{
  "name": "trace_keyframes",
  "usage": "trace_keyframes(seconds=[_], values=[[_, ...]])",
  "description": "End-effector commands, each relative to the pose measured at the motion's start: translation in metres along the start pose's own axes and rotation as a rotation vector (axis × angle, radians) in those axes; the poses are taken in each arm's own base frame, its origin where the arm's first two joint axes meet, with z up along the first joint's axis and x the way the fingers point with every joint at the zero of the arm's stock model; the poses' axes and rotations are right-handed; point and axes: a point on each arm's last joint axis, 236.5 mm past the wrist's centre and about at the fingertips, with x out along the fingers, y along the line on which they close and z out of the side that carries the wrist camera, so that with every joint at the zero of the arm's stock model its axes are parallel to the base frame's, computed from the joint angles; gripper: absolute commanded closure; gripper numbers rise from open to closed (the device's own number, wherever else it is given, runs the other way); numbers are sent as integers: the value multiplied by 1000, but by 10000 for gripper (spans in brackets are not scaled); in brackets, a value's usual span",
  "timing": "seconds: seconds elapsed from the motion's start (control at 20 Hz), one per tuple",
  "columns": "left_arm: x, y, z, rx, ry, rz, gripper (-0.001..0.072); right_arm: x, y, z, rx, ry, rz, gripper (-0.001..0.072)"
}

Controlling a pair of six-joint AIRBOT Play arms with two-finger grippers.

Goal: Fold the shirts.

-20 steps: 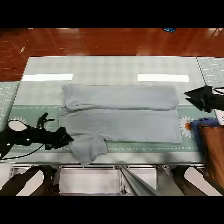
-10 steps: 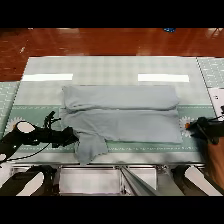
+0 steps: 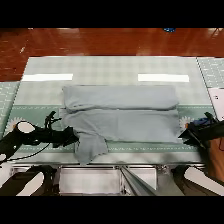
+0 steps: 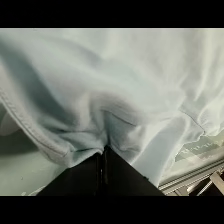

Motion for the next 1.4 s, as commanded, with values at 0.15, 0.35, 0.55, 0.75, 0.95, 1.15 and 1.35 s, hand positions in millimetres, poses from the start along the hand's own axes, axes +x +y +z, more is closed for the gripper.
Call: trace_keyframes(seconds=[0.15, 0.35, 0.55, 0.75, 0.95, 1.15, 1.35], values=[[-3, -5, 18, 3, -68, -14, 690, 21, 54, 25, -100, -51, 144, 417], [-39, -32, 49, 64, -126, -70, 690, -19, 92, 32, -259, -66, 242, 683], [-91, -74, 101, 146, -275, -114, 690, -63, 124, 61, -314, -187, 287, 683], [-110, -98, 152, 170, -310, -122, 690, -73, 161, 83, -426, -253, 257, 683], [-113, -124, 215, 154, -302, -179, 690, -72, 191, 119, -423, -292, 251, 683], [-105, -141, 255, 140, -248, -229, 690, -66, 199, 146, -387, -291, 255, 683], [-88, -137, 279, 114, -218, -228, 690, -55, 198, 170, -371, -285, 252, 683]])
